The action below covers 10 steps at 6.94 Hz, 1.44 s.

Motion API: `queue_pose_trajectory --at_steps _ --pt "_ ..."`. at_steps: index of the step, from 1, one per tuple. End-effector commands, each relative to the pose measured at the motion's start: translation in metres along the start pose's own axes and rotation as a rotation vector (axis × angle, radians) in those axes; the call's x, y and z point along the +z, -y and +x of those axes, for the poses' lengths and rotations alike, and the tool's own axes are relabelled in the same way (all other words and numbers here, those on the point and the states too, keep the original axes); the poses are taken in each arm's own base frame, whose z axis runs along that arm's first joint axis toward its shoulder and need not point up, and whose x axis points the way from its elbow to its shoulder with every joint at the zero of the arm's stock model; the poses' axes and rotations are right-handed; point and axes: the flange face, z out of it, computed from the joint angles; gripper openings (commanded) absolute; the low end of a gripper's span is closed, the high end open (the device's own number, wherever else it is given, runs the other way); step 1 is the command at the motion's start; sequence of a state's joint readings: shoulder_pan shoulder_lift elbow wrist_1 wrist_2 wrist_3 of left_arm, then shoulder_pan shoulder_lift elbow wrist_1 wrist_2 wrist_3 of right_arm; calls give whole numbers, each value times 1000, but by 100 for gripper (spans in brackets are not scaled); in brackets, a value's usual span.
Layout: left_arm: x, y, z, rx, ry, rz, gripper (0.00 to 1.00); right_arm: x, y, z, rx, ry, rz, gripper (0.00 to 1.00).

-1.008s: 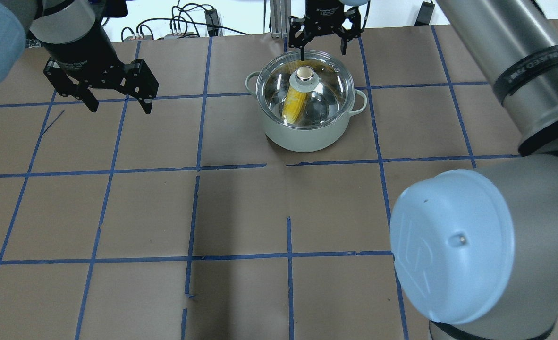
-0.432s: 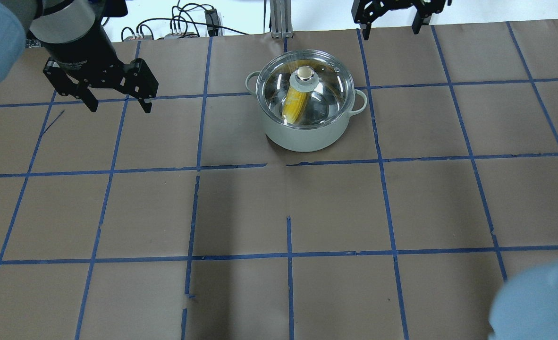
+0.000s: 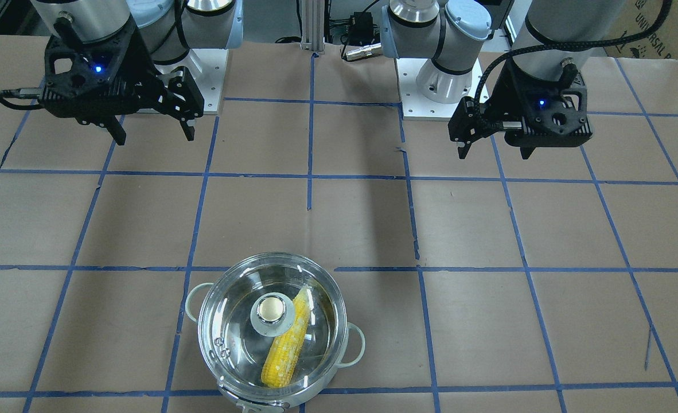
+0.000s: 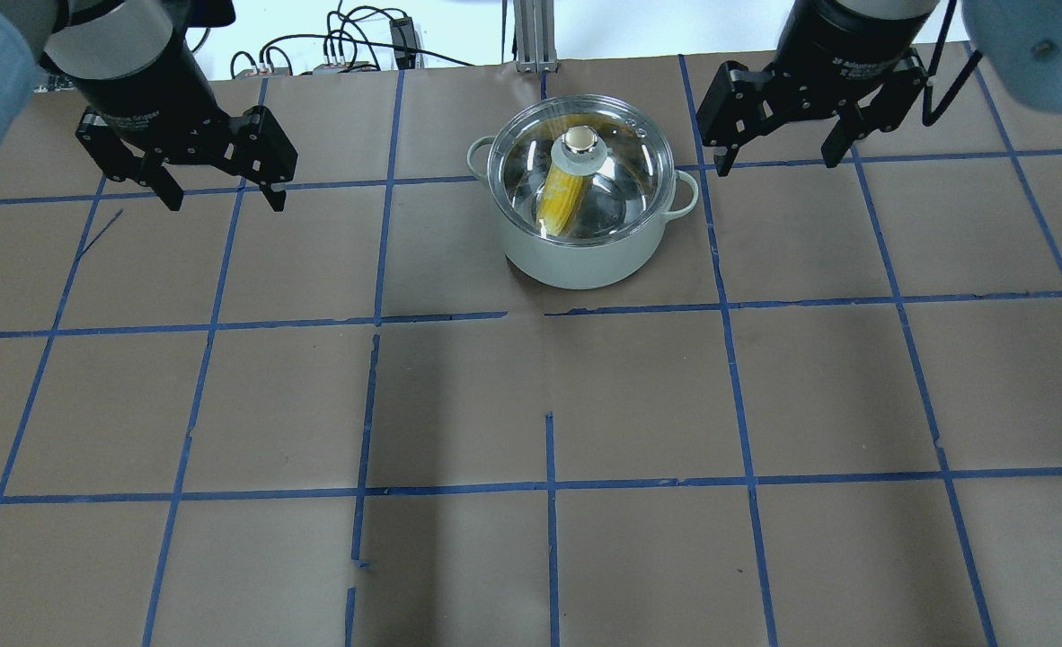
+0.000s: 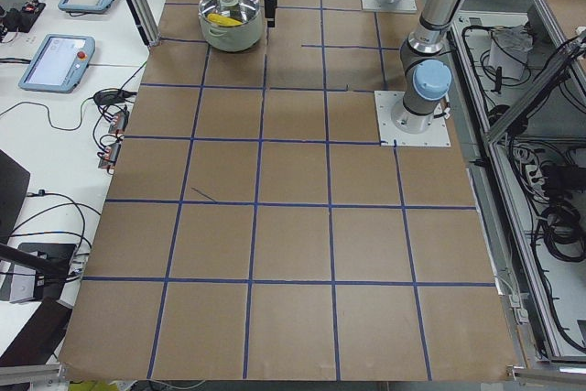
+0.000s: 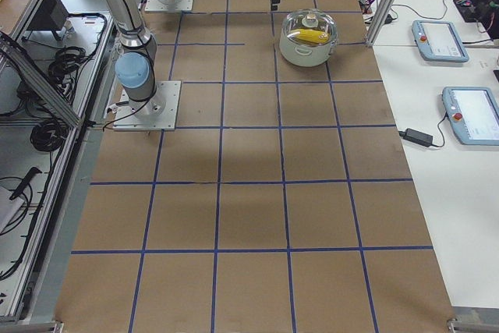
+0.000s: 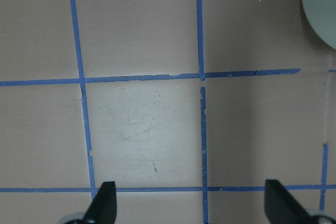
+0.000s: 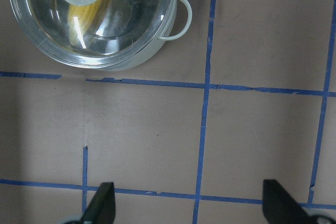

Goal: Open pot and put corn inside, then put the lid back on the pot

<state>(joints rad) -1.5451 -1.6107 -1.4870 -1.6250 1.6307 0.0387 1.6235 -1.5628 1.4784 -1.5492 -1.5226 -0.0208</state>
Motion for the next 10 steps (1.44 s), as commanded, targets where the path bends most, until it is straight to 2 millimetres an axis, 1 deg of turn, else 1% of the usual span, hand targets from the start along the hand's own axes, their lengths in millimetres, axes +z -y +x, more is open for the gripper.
queue_pose_trajectory --at_steps 1,2,3,4,6,7,8,10 --pt "-2 -2 0 -86 -18 -8 100 -1 -3 1 -6 -2 34 99" --pt "-6 -5 1 -91 -32 -33 100 0 -2 3 -3 -8 31 99" --pt "-7 -7 6 -95 -87 -36 100 0 -2 10 -2 -64 28 99" --pt "-14 -10 -3 -108 -79 -18 100 10 5 12 0 -76 8 99" --pt "-25 -17 -3 -107 -69 -1 100 11 7 12 1 -75 6 99" --pt "-21 -16 -4 -91 -60 -4 100 11 7 11 3 -67 6 99" --pt "-16 -8 -4 -80 -46 -8 100 12 7 11 3 -69 8 99" --pt "-19 -10 -5 -55 -48 -2 100 11 8 10 1 -72 14 99"
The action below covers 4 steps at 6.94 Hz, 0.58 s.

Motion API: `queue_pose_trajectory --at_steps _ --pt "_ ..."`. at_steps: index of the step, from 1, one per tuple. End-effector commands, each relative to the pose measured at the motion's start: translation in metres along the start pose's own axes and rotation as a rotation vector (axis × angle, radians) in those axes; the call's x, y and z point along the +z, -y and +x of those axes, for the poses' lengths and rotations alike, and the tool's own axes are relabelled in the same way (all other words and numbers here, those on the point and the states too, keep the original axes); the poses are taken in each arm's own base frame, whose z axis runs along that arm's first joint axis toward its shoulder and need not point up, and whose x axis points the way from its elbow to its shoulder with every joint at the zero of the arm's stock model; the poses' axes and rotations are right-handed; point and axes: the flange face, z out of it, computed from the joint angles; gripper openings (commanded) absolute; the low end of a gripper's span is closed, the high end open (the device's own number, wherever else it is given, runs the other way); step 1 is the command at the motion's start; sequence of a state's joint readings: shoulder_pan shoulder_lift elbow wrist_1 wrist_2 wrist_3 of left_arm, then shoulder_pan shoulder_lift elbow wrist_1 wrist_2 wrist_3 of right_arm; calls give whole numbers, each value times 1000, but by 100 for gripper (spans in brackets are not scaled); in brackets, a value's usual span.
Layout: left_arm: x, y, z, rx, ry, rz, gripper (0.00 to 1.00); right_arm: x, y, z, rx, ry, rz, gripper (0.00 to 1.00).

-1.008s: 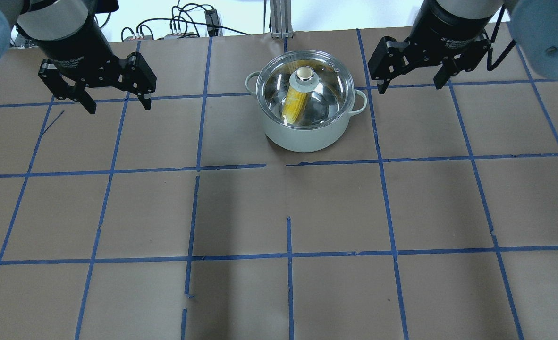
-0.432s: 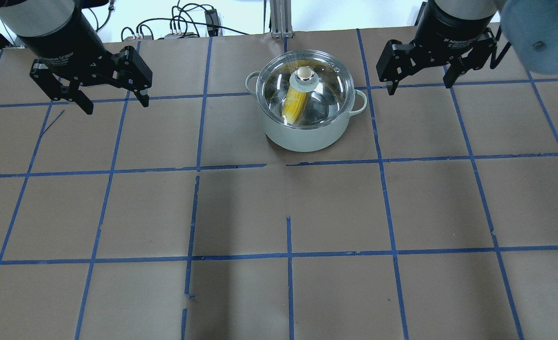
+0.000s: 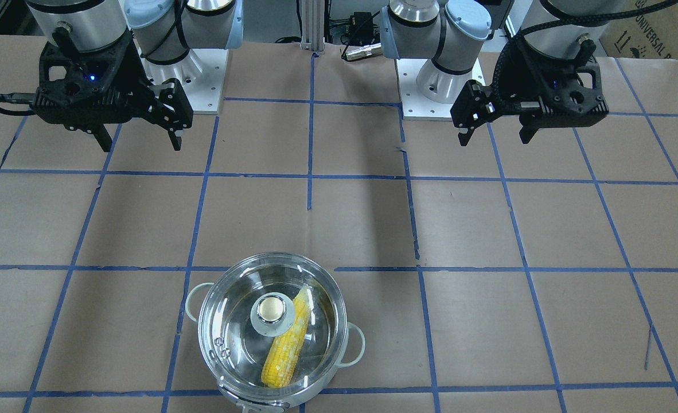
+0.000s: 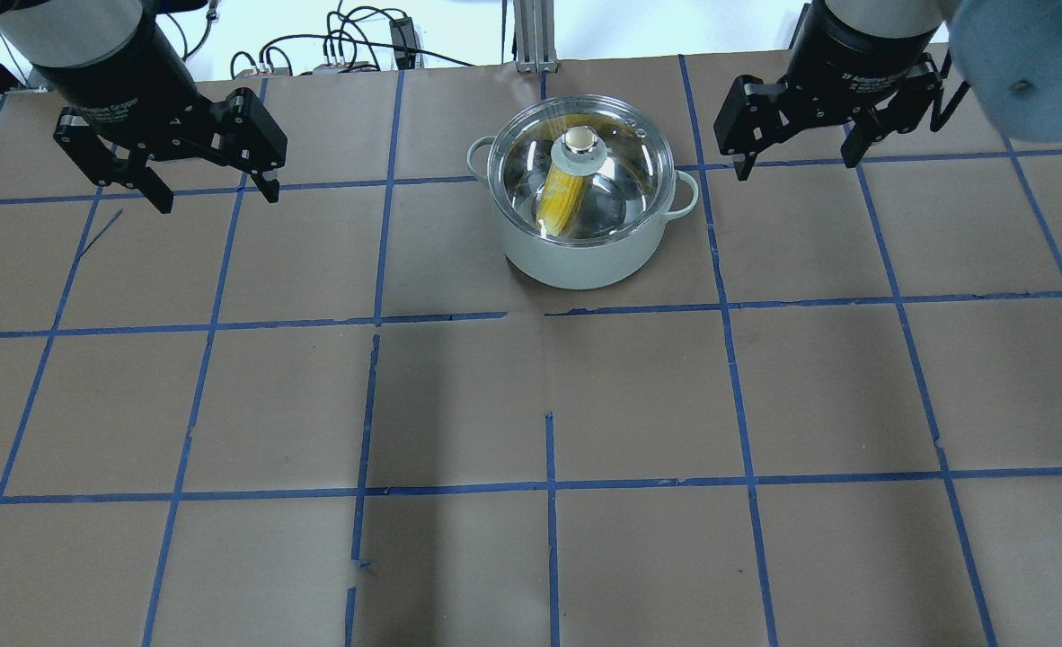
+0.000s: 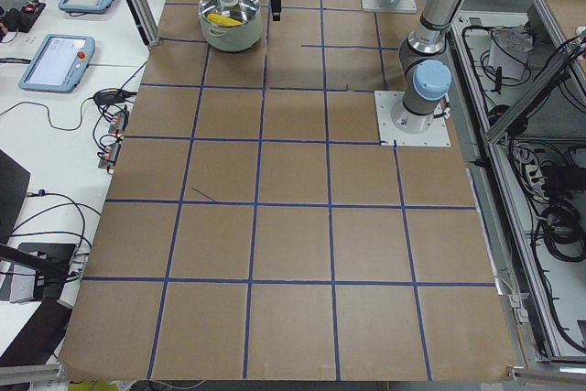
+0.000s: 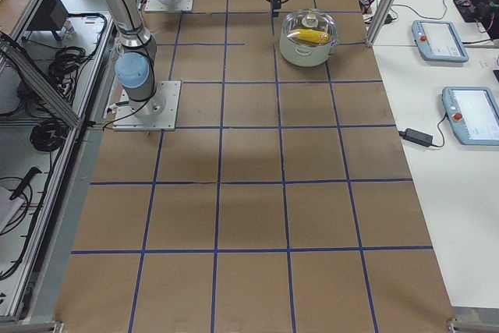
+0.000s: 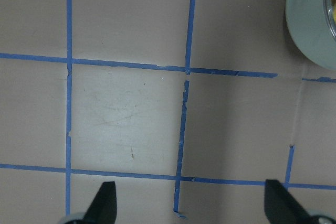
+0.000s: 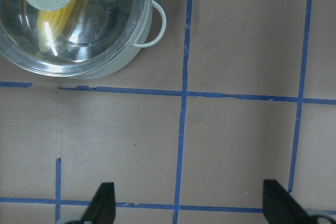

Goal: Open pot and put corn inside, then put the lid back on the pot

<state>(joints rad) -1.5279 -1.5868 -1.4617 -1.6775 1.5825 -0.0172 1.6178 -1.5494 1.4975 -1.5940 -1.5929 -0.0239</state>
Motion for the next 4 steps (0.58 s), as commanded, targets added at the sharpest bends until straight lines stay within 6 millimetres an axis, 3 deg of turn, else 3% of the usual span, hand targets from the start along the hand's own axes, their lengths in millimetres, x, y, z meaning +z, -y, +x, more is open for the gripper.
queue_pose_trajectory --at_steps 1,4 --pt "-1 -1 1 20 1 3 100 0 1 0 0 0 3 99" --pt "-9 -7 4 26 -3 18 100 0 1 1 0 -3 3 99"
